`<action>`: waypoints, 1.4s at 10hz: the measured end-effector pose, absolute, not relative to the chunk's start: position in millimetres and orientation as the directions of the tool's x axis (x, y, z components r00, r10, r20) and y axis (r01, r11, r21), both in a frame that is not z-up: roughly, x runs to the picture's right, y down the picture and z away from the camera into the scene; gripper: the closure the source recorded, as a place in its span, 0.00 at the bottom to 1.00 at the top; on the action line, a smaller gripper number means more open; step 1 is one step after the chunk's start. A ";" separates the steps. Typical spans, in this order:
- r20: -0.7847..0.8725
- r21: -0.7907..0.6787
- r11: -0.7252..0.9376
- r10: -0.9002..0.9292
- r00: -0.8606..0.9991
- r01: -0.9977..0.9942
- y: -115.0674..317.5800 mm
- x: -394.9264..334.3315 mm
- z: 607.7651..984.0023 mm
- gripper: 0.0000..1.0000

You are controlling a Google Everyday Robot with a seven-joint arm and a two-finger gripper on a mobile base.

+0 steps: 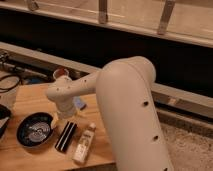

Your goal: Place the eraser on the white sponge

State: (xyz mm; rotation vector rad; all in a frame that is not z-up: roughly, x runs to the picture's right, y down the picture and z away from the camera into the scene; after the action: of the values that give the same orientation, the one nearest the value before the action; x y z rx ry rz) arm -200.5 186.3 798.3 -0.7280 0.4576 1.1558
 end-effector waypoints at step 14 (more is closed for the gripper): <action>-0.753 -0.361 0.135 0.541 0.375 -0.922 235.4 -201.8 819.2 0.00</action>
State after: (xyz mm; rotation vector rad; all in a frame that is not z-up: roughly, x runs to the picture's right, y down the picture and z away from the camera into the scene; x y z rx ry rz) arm -201.8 235.4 819.2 -0.9187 0.5088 1.1278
